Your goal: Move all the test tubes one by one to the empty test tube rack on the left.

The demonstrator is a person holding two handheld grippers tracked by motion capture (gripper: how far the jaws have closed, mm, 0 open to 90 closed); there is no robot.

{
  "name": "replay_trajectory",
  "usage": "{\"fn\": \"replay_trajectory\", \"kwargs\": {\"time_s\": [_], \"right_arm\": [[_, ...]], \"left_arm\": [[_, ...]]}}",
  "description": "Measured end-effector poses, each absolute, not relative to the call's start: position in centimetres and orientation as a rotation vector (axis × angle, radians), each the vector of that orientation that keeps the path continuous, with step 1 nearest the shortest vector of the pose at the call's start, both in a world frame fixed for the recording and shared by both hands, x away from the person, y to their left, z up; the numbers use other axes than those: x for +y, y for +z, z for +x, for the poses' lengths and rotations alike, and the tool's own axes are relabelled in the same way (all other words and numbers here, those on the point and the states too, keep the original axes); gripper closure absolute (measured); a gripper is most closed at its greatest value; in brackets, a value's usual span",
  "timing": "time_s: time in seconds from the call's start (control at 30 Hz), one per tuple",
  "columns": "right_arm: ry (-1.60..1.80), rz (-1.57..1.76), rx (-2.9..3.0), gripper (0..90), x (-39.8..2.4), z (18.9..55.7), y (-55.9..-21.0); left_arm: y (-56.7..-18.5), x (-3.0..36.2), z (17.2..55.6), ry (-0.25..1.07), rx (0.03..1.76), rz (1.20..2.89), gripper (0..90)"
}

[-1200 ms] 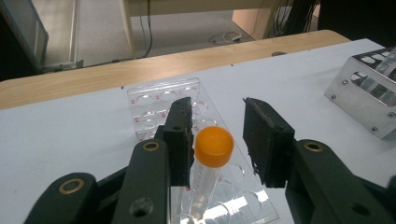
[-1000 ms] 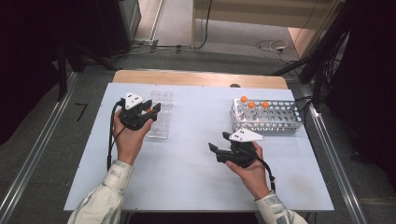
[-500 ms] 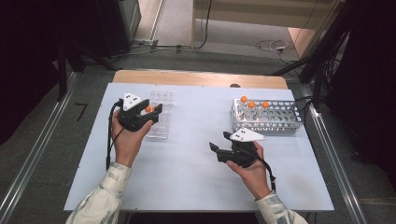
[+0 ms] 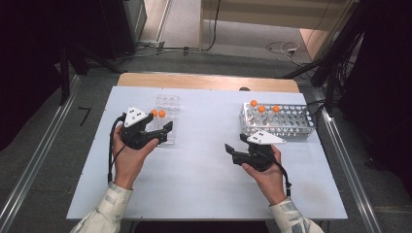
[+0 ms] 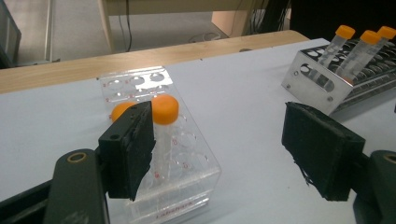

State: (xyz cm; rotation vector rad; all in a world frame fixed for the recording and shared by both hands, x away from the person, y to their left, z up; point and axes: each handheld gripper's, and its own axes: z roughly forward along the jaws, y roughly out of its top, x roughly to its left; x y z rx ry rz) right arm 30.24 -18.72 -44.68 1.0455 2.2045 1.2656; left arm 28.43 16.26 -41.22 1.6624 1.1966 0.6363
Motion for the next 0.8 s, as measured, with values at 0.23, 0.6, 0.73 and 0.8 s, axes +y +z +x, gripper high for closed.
{"fn": "replay_trajectory", "kwargs": {"time_s": [0.23,0.6,0.73,0.8], "right_arm": [[1.253,1.098,2.162,30.6,-20.2,30.9,-44.5],[1.208,1.18,2.073,30.8,-22.5,31.8,-44.3],[1.191,1.23,2.015,31.1,-23.7,32.3,-44.1],[1.173,1.251,1.983,31.1,-24.3,32.7,-43.8]], "left_arm": [[-42.4,16.1,27.3,0.644,1.207,1.689,21.9],[-43.5,15.9,26.2,0.606,1.198,1.709,21.9],[-43.8,15.9,25.9,0.609,1.198,1.706,21.9],[-43.8,15.9,25.8,0.607,1.203,1.704,21.9]]}}
